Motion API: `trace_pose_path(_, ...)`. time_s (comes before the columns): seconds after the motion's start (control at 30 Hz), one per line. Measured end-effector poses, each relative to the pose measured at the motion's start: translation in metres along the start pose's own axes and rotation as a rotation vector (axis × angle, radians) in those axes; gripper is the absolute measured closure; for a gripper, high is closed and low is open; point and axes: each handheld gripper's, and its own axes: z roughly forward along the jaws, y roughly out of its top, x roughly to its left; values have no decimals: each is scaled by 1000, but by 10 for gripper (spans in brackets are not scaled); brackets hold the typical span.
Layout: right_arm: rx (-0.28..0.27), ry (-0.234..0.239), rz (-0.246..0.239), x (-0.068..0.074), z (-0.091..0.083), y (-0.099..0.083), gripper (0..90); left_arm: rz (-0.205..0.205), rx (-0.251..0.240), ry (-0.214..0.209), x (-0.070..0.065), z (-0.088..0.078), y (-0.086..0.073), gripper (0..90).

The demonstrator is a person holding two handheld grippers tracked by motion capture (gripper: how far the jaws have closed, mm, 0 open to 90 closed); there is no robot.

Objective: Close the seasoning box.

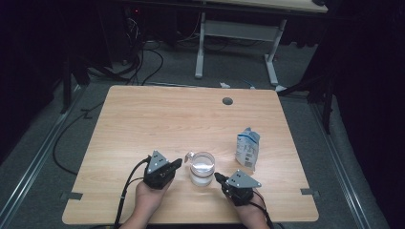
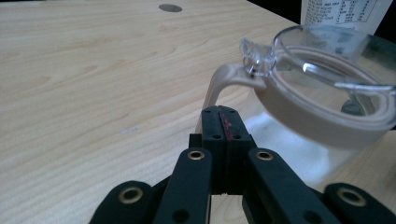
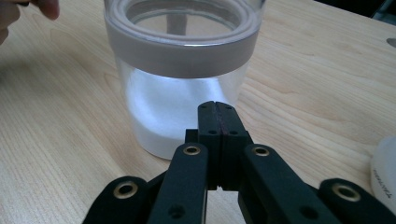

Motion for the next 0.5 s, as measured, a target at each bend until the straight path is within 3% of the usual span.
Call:
trace_pose_path(0.17, 9, 1, -3, 2, 1, -4, 900, -3, 16, -8, -2, 8, -7, 900)
trace_pose_path(0.5, -2, -9, -7, 0, -6, -5, 899, 13, 20, -24, 2, 24, 2, 900)
